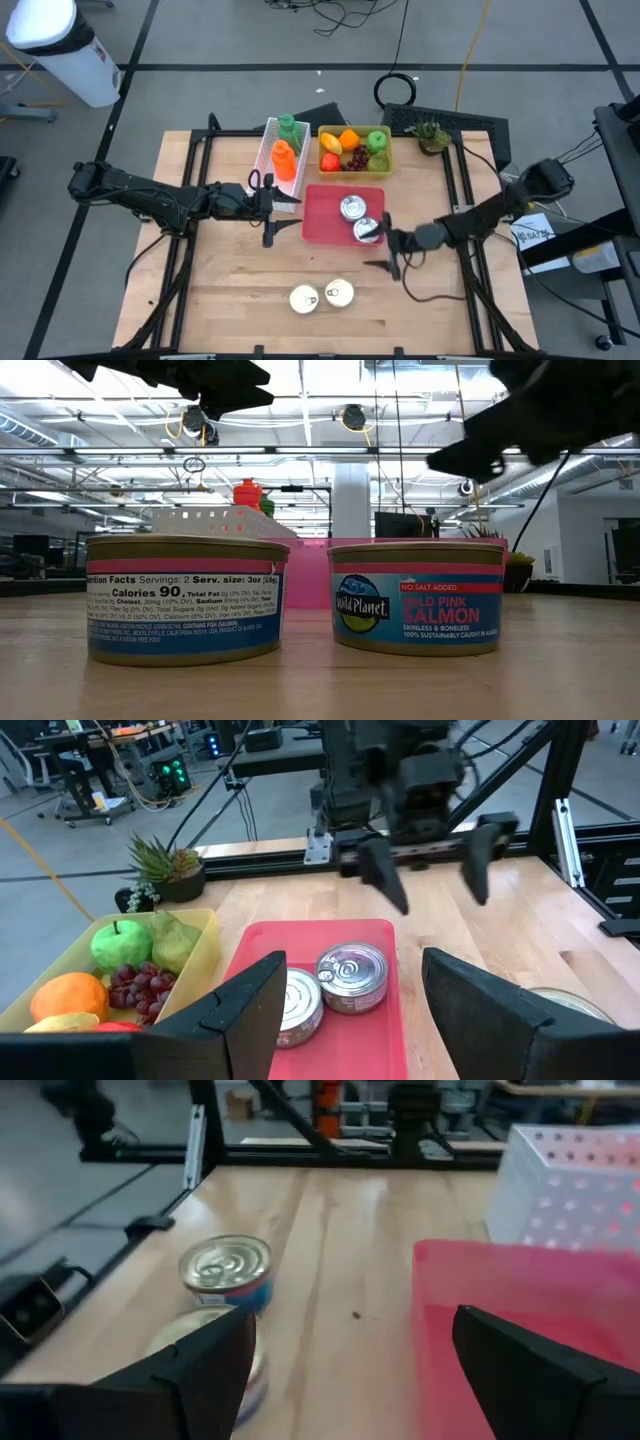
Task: Pick & Place Food Item
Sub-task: Put the right blue and pink tuna can into the red bin
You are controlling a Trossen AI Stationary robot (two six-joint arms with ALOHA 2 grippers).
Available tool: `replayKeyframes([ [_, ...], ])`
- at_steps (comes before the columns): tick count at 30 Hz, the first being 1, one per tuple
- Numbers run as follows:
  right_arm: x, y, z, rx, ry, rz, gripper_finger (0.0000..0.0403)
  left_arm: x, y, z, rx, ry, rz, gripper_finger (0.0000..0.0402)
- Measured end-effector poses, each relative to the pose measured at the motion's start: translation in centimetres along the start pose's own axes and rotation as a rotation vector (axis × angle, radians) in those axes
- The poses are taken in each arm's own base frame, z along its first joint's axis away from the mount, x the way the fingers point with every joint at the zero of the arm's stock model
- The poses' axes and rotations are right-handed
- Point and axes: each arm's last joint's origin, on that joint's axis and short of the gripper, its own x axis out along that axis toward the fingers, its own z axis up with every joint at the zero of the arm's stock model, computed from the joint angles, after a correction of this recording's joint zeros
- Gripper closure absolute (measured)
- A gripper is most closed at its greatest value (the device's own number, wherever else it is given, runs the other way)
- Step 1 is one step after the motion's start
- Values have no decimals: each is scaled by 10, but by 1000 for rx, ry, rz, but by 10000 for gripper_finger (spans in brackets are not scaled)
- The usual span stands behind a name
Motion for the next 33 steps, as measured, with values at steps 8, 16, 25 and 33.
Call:
replayKeyframes([
  [8, 8, 57, 18, 72, 4, -25, 83, 0, 0, 0, 0, 1, 0, 158],
  [16, 64, 98, -13, -136, 291, 1, 187, 0, 0, 0, 0, 1, -1, 158],
  [25, 71, 100, -21, -196, 346, -6, 382, 0, 0, 0, 0, 1, -1, 158],
  [33, 60, 98, -22, -102, 434, -48, 398, 0, 0, 0, 0, 2, -1, 158],
])
